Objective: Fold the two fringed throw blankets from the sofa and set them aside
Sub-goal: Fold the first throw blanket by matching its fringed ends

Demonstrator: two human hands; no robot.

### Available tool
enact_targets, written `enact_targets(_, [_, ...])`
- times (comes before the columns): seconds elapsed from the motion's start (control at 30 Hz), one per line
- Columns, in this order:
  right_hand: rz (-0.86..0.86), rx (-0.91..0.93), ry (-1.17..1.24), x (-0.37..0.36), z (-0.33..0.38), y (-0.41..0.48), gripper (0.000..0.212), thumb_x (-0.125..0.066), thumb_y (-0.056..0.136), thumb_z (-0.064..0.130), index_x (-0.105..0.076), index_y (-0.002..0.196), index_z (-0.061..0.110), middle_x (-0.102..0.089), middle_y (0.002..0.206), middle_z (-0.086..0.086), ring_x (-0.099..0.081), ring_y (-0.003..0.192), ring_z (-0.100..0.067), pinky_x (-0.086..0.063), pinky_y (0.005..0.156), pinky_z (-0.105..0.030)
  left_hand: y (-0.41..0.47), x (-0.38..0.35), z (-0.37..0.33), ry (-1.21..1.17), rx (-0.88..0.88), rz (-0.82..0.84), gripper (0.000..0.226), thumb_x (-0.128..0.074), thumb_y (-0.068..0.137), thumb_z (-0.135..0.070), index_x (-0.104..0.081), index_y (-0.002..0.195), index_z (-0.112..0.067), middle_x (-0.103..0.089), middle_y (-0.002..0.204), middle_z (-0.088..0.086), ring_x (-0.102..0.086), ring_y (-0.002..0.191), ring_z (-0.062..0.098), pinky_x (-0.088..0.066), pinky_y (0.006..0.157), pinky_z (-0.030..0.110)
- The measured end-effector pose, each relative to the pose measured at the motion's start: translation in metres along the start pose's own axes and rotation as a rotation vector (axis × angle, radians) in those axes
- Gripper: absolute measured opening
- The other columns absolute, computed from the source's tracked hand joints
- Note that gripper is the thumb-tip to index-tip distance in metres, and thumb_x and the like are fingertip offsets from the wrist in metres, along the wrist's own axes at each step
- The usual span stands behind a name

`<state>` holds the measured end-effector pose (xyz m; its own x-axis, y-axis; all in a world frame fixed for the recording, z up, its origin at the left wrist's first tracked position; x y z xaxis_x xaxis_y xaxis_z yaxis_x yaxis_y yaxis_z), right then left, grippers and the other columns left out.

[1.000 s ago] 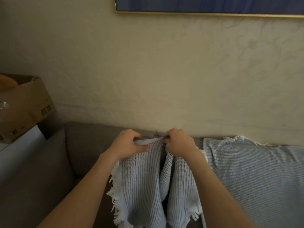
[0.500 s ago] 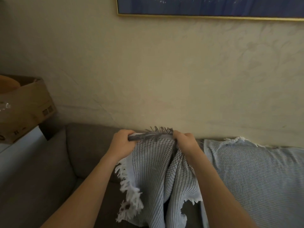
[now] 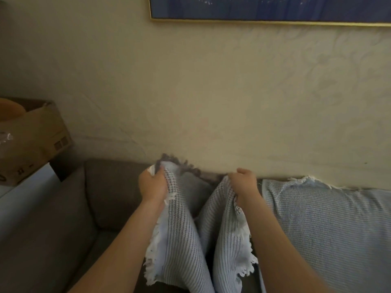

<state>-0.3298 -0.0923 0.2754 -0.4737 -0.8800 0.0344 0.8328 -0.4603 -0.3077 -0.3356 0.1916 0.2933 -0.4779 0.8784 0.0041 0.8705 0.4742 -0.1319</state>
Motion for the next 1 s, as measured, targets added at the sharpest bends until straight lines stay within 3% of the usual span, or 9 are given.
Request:
enact_targets(0.07, [-0.239, -0.002, 0.13, 0.015, -0.004, -0.002, 0.032, -0.059, 0.1, 0.014, -0.064, 0.132, 0.016, -0.069, 0.126, -0.014, -0.065, 0.099, -0.028, -0.057, 0.091, -0.044, -0.001, 0.01, 0.007, -0.027, 0.028, -0.149, 0.03, -0.052, 0.111, -0.036, -0.07, 0.103, -0.013, -0.074, 0.098, 0.006, -0.073, 0.096, 0.026, -0.062, 0.088, 0.043])
enact_targets(0.17, [-0.407, 0.053, 0.283, 0.019, -0.006, -0.016, 0.025, -0.051, 0.103, 0.013, -0.068, 0.12, 0.02, -0.072, 0.115, -0.01, -0.065, 0.093, -0.025, -0.059, 0.095, -0.048, -0.005, 0.009, 0.014, -0.06, 0.081, -0.133, 0.027, -0.052, 0.109, -0.041, -0.067, 0.102, -0.021, -0.075, 0.101, 0.01, -0.073, 0.089, 0.026, -0.065, 0.083, 0.047])
enact_targets(0.23, [-0.326, 0.092, 0.274, 0.007, -0.003, -0.023, 0.025, -0.054, 0.099, 0.006, -0.069, 0.118, 0.015, -0.073, 0.111, -0.009, -0.071, 0.094, -0.026, -0.06, 0.086, -0.04, -0.01, 0.005, 0.012, -0.029, 0.08, -0.07, 0.024, -0.053, 0.11, -0.039, -0.067, 0.103, -0.019, -0.074, 0.1, 0.008, -0.072, 0.09, 0.022, -0.061, 0.078, 0.039])
enact_targets(0.33, [-0.038, 0.116, 0.166, -0.016, 0.006, -0.04, 0.018, -0.065, 0.09, -0.007, -0.073, 0.101, 0.005, -0.07, 0.085, -0.009, -0.062, 0.063, -0.014, -0.049, 0.055, -0.025, -0.019, -0.008, 0.008, 0.016, 0.007, 0.104, 0.02, -0.059, 0.108, -0.032, -0.067, 0.111, -0.014, -0.07, 0.097, 0.002, -0.069, 0.091, 0.018, -0.051, 0.069, 0.03])
enact_targets(0.47, [0.235, 0.226, -0.089, -0.042, 0.013, -0.057, 0.035, -0.074, 0.081, -0.012, -0.07, 0.077, 0.022, -0.074, 0.082, 0.005, -0.068, 0.077, -0.01, -0.056, 0.07, -0.022, -0.036, -0.029, 0.01, 0.13, -0.154, 0.446, 0.029, -0.067, 0.104, -0.021, -0.06, 0.131, -0.03, -0.066, 0.123, -0.014, -0.065, 0.108, -0.002, -0.053, 0.089, 0.022])
enact_targets(0.57, [0.303, 0.33, -0.277, -0.056, 0.01, -0.056, 0.025, -0.076, 0.077, 0.001, -0.079, 0.094, 0.019, -0.08, 0.09, 0.004, -0.077, 0.087, -0.013, -0.064, 0.08, -0.027, -0.044, -0.042, 0.019, 0.203, -0.207, 0.67, 0.048, -0.06, 0.107, -0.014, -0.053, 0.149, -0.038, -0.061, 0.142, -0.019, -0.056, 0.131, -0.008, -0.045, 0.112, 0.023])
enact_targets(0.67, [0.301, 0.357, -0.363, -0.054, 0.011, -0.055, 0.024, -0.083, 0.079, 0.006, -0.074, 0.098, 0.018, -0.078, 0.093, -0.002, -0.077, 0.088, -0.016, -0.062, 0.072, -0.027, -0.044, -0.045, 0.025, 0.287, -0.16, 0.817, 0.04, -0.056, 0.109, -0.013, -0.063, 0.137, -0.04, -0.069, 0.134, -0.02, -0.06, 0.127, -0.005, -0.046, 0.109, 0.025])
enact_targets(0.83, [0.285, 0.408, -0.427, -0.053, 0.016, -0.05, 0.034, -0.091, 0.073, 0.013, -0.068, 0.097, 0.021, -0.076, 0.089, -0.001, -0.074, 0.079, -0.014, -0.063, 0.069, -0.034, -0.035, -0.047, 0.023, 0.394, -0.187, 0.733, 0.021, -0.06, 0.106, -0.013, -0.073, 0.118, -0.024, -0.077, 0.113, -0.006, -0.071, 0.11, 0.01, -0.054, 0.103, 0.038])
enact_targets(1.0, [0.301, 0.467, -0.717, -0.05, 0.023, -0.043, 0.032, -0.086, 0.075, 0.022, -0.072, 0.103, 0.016, -0.068, 0.081, 0.004, -0.067, 0.073, -0.013, -0.047, 0.053, -0.018, -0.017, -0.049, 0.02, 0.535, -0.291, 0.545, 0.015, -0.062, 0.105, -0.013, -0.074, 0.11, -0.018, -0.076, 0.104, 0.0, -0.071, 0.1, 0.018, -0.053, 0.08, 0.034])
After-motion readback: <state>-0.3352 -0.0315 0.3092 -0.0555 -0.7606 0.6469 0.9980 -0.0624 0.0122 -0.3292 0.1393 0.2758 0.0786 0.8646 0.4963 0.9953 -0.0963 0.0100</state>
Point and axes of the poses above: each hand's wrist, its own y-axis towards the middle knuckle, its own x-axis out of the back of the hand, z = x × y, the point moved 6 cm from there along y, towards the middle knuckle
